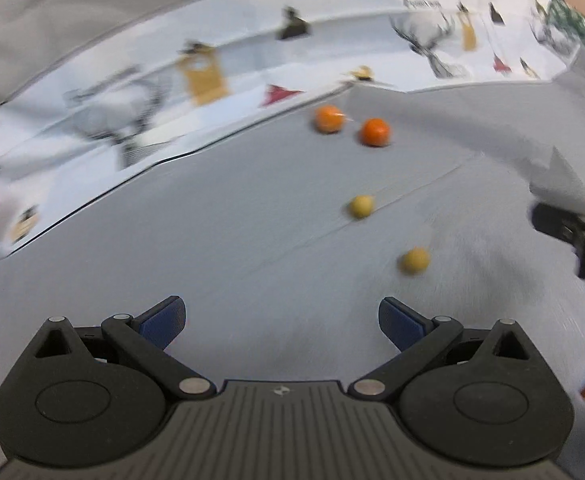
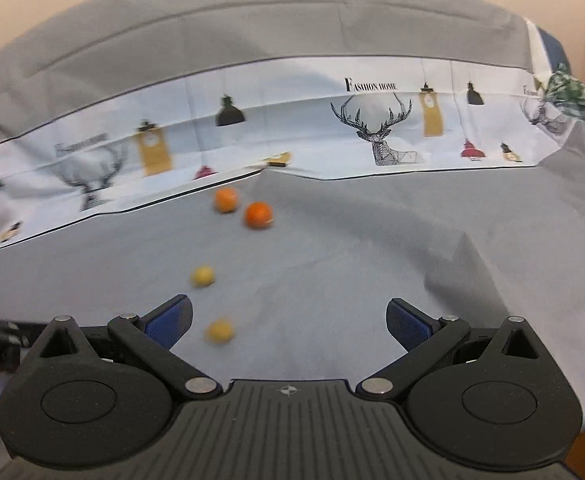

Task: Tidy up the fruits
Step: 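Grasp a yellow fruit with the left tool while the right tool grasps a mandarin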

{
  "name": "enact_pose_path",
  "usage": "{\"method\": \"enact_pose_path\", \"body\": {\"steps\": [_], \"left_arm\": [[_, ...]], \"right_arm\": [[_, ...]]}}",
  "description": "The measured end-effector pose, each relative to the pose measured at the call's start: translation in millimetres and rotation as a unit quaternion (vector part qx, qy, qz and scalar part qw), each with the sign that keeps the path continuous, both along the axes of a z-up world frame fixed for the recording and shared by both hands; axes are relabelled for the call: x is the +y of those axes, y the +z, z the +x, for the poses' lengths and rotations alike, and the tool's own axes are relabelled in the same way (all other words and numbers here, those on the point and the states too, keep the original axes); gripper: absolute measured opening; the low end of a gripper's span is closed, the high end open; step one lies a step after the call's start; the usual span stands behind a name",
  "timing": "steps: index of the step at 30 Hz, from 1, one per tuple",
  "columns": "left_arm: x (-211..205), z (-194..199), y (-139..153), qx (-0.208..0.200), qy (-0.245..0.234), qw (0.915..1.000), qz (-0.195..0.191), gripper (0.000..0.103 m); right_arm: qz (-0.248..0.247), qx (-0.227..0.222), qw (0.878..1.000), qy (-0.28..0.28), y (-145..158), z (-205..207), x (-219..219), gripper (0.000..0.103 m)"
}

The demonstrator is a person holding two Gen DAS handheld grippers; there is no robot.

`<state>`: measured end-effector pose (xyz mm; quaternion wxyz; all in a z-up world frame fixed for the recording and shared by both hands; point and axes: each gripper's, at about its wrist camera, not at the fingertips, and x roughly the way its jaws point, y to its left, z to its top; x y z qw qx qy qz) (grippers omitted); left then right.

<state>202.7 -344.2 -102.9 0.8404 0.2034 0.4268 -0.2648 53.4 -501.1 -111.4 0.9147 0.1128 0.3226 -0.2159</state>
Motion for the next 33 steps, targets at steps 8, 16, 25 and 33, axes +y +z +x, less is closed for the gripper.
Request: {"method": "enact_pose_path", "body": {"steps": [8,16,25,33], "left_arm": [[-94,82,-84,0.035,-0.056,0.9975,0.026,0.103],[-106,102,-106,0.042,-0.052,0.9976,-0.019,0.083],[-88,87,-67,0.031,-0.054,0.9971,-0.043,0.027],[10,26,23,0.022,0.015,0.9978,-0.061,0.027]], "right_arm": [[0.044,0.041,0.997,0.051,-82,125,-96,0.102],[-0.017,0.043,0.993,0.108,-122,209,-84,0.102],[-0.008,0.041,0.995,0.090,-97,195,-78,0.036],[0.047,0.010,0.998,0.045,-17,79,-46,0.037]]}}
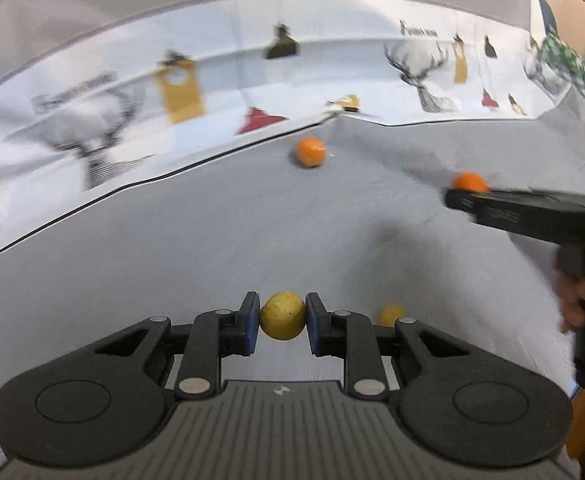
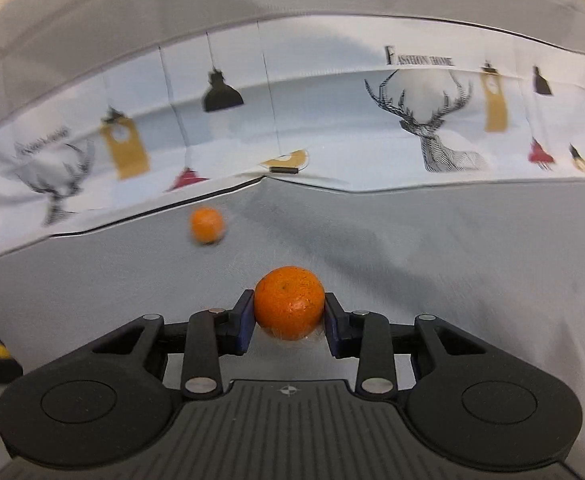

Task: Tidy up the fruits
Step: 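Grasp a yellow fruit with the left tool while the right tool grasps a mandarin, then carry the yellow fruit and mandarin in both tools over the blue plate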

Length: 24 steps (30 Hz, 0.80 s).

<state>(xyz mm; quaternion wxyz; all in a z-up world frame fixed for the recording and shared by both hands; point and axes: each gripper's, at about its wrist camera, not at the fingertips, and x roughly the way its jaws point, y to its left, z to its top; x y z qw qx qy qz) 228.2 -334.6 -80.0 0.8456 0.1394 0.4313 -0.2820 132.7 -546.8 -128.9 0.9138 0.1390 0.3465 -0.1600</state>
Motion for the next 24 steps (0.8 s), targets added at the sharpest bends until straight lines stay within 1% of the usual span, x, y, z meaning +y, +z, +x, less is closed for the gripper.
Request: {"method": "enact_pose_path", "body": {"steps": [2,6,10,13,17,20,24], "left_arm": [[31,-22,21,-0.004,0.017,0.9998,-0.002,0.027],[100,-67,59,-0.009,0.049,0.9986,-0.013,0.027],[163,-109,84,-0.024,0.080,0.9964,-0.011,0.027],[206,-137,94,-0.027,0.103,0.9943,-0.007,0.027],[254,-170,100,-0.027,0.131,0.9911,-0.007,0.027],[287,-194,103,-0.033,0.150,0.9881,-0.009,0.027],[319,-217,106,-0.038,0.171,0.9843,-0.021,0.027]], "right_arm": [[0.009,-0.009,1.000,0.011,23,-30,25,0.037],[-0.007,-0.023,0.999,0.041,59,-78,90,0.037],[0.000,-0.036,0.996,0.086,87,-114,166,0.037],[0.028,-0.037,0.991,0.129,101,-133,217,0.037],[0.072,-0.023,0.979,0.187,110,-152,278,0.037],[0.070,-0.016,0.972,0.225,115,-167,320,0.037],[0.059,-0.010,0.964,0.257,120,-184,357,0.037]]}}
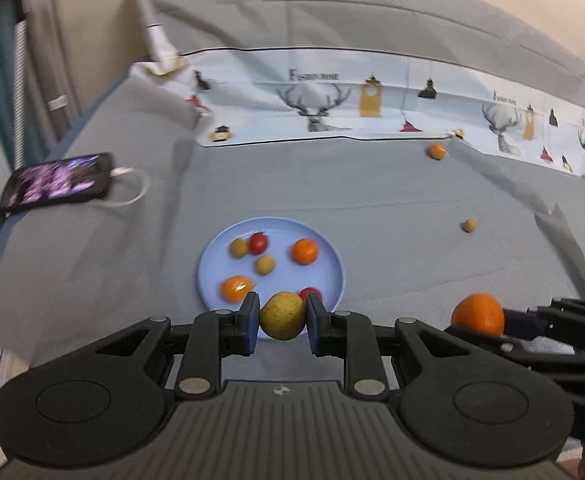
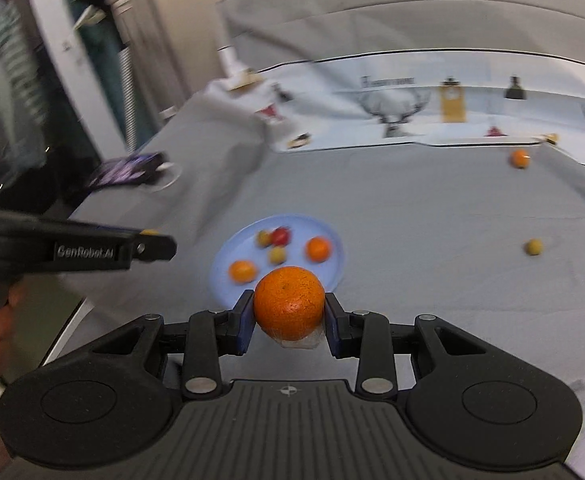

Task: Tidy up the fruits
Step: 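Carry the yellow fruit and mandarin in both tools over the blue plate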

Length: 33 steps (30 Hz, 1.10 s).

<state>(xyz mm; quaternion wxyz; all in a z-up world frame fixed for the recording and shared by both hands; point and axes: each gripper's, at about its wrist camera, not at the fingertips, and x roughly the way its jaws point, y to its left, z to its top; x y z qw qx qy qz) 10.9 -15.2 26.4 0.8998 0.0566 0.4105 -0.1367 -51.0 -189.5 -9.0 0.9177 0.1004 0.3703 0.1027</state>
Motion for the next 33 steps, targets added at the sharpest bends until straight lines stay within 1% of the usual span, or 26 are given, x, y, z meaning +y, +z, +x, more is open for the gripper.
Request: {"method": "enact_pose_path", "body": {"steps": [4,10,14,20,33], "left_arm": [[21,-13,3,-0.003,0.011,0.9999,-0.013,0.027],[35,-18,8,-0.010,0.018,0.9994,-0.029,0.027],[34,-17,10,-0.015,0.016,0.9992,-0.034,0.027],[35,-15,8,-0.010,0.020,0.9991,-0.035,0.027],[35,7,2,0.002,0.029,0.9990,-0.034,0.027]], "right_arm": [[-0.018,-0.010,1.000,0.008,7,-14,17,0.037],[-0.031,-0.021,0.999,-0.002,15,-20,22,0.037],[-0.036,-0.023,0.999,-0.005,17,-19,23,0.037],[-0.038,-0.018,0.999,-0.005,15,-18,25,0.037],[-0.038,-0.007,0.999,-0.004,7,-2,25,0.037]]}}
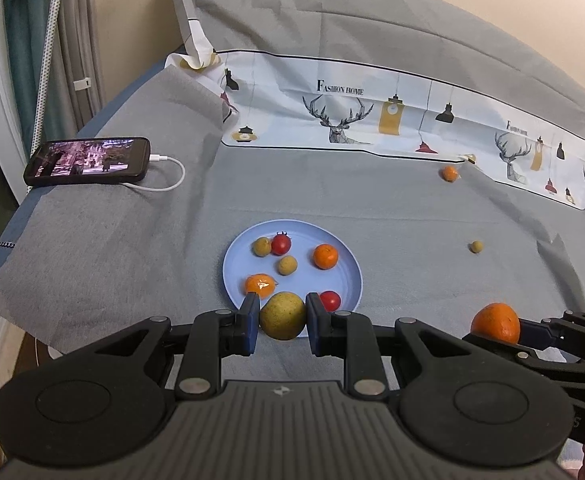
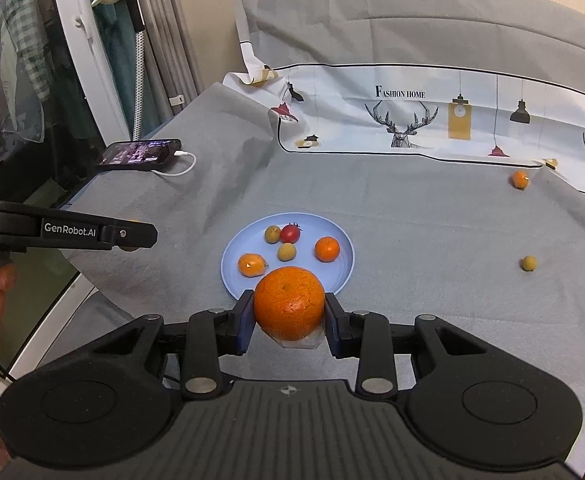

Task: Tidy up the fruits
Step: 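Carry the yellow fruit and mandarin in both tools over the blue plate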

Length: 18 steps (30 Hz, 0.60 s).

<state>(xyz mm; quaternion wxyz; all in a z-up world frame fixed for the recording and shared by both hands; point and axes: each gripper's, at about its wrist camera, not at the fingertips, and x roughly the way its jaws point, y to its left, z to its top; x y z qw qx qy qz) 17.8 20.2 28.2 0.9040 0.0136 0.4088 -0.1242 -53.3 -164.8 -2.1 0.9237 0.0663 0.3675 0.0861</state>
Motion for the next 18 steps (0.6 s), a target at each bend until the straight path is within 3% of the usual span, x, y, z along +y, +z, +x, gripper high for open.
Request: {"method": "enact_pose_path", "body": {"steps": [18], "left_arm": [[-2,61,-22,0.023,0.013,0.9996,0.011,0.027]], "right_arm": [[0.008,0.035,0.999,0.014,-27,64,9,0.037]]}}
